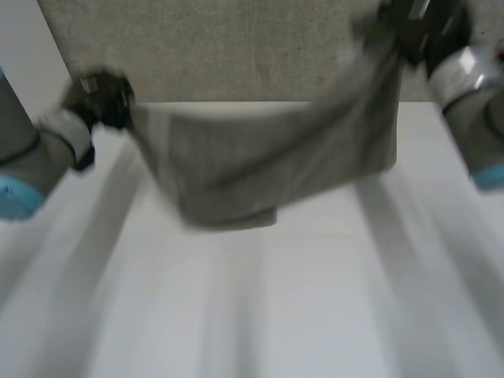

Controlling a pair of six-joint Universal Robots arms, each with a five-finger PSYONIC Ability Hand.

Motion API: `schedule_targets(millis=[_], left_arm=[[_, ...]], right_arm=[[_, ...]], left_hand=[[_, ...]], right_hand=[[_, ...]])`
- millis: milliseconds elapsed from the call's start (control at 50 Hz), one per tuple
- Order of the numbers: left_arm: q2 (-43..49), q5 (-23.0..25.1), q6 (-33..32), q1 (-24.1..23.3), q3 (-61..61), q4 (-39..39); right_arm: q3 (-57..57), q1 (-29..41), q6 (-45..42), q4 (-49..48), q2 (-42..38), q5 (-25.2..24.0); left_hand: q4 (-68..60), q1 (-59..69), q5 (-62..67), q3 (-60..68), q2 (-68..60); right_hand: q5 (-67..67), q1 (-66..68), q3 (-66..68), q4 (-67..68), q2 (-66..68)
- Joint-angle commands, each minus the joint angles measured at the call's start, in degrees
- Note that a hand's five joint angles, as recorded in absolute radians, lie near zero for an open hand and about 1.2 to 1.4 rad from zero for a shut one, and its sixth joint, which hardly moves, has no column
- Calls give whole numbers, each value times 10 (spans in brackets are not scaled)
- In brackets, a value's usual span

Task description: Fold the towel.

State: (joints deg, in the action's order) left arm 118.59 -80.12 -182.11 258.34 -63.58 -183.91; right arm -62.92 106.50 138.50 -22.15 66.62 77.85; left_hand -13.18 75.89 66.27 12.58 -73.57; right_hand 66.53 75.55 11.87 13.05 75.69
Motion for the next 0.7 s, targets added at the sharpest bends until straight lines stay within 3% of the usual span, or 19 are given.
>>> schedule_targets(millis=[20, 120, 220, 300, 460, 580, 700], left_arm=[[-169, -13, 46, 2, 6, -158], [-195, 22, 47, 13, -90, -183], [-191, 61, 44, 44, -189, -183], [-176, 69, 30, 80, -285, -185], [-109, 72, -32, 96, -391, -183], [-63, 72, -86, 97, -413, -178], [-69, 69, -96, 94, -413, -174]], right_arm=[[38, -9, 117, -39, 62, 18], [-26, -23, 107, 47, 69, -25], [-163, -46, 41, 119, 65, -61], [-227, -67, 28, 134, 61, -66], [-344, -86, 40, 137, 55, -72], [-377, -96, 70, 134, 33, -95], [-380, -109, 77, 139, 29, -124]], left_hand=[[32, 41, 37, -26, -64], [32, 41, 37, -26, -64], [32, 41, 37, -26, -64], [32, 41, 37, -26, -64], [32, 41, 37, -26, -64], [32, 41, 37, -26, -64], [32, 41, 37, -26, -64]], right_hand=[[35, 44, -19, -31, 43], [35, 44, -19, -31, 43], [35, 44, -19, -31, 43], [35, 44, -19, -31, 43], [35, 44, -19, -31, 43], [35, 44, -19, -31, 43], [35, 44, -19, -31, 43]])
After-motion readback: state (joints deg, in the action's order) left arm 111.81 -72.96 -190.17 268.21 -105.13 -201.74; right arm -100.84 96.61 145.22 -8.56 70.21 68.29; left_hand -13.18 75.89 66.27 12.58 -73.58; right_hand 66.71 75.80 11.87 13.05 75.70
